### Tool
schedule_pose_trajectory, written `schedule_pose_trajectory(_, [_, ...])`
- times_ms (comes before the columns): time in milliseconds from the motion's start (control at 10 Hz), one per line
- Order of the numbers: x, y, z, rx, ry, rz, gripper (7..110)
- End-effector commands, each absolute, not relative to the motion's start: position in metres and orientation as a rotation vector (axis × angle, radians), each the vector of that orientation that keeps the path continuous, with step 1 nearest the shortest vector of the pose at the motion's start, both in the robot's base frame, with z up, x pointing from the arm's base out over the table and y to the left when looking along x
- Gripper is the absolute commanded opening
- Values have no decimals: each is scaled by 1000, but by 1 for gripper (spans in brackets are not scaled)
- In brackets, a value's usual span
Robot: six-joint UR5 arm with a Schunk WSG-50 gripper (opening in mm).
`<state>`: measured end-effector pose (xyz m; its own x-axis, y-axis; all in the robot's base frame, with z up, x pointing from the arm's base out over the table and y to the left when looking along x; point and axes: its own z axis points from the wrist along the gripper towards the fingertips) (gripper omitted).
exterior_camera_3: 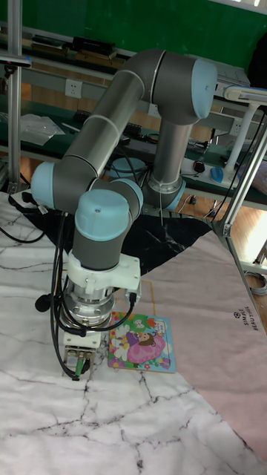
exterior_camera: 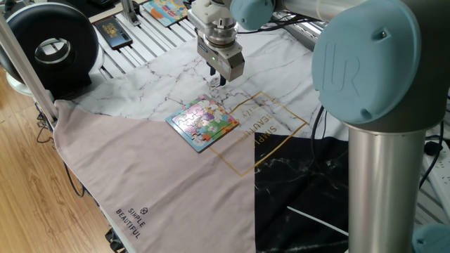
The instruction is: Assemble one piece of a puzzle
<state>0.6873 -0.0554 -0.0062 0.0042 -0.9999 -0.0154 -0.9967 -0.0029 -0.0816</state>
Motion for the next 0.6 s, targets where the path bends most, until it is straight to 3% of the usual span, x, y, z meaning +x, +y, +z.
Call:
schedule_pose_trajectory(0, [687, -53, -7, -2159, 2168, -42, 22])
schedule_pose_trajectory(500, [680, -50, -16, -2185, 2181, 36, 22])
